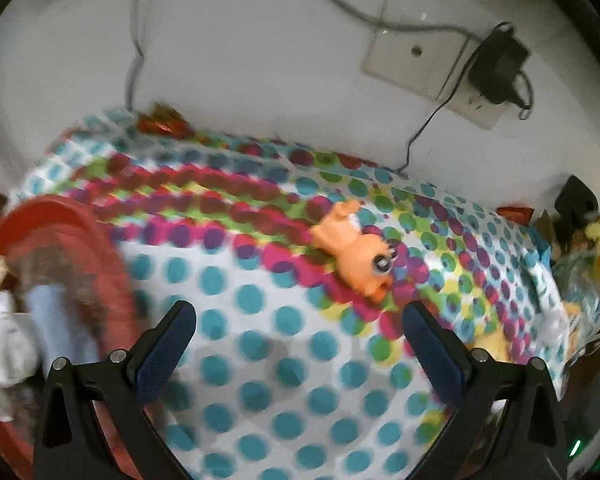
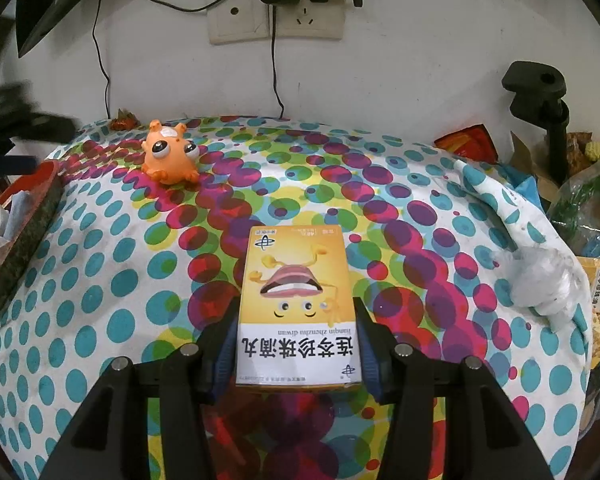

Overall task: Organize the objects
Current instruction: 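Grasp the orange toy with the left tool while the right tool holds the yellow box, then carry the orange toy with the left tool onto the red tray and release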

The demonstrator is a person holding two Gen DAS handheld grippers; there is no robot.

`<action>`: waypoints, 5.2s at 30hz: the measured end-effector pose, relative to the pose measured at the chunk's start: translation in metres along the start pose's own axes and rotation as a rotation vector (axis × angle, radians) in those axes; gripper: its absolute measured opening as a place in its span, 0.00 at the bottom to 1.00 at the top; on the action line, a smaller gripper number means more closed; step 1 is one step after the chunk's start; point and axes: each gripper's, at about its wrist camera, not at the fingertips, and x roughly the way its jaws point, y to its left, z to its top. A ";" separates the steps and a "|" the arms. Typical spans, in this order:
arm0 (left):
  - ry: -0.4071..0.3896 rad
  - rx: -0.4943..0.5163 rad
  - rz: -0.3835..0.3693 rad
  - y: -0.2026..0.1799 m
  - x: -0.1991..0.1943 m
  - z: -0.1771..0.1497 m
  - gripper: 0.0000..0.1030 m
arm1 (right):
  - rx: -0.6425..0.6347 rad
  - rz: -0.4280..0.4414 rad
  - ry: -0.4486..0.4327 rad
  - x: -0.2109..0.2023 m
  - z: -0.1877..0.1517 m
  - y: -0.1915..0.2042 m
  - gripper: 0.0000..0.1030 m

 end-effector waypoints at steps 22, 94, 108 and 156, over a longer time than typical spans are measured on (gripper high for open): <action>0.174 -0.275 -0.036 -0.019 0.095 0.043 0.66 | 0.045 0.055 0.000 0.002 -0.003 -0.007 0.51; -0.127 0.124 0.205 0.106 -0.135 -0.083 0.33 | 0.036 0.022 0.010 0.001 0.000 -0.007 0.51; -0.137 0.010 0.307 0.191 -0.149 -0.083 0.33 | 0.028 0.009 0.014 0.002 0.001 -0.005 0.50; -0.296 -0.003 0.415 0.232 -0.158 -0.124 0.96 | -0.019 -0.097 0.010 0.000 0.001 0.007 0.50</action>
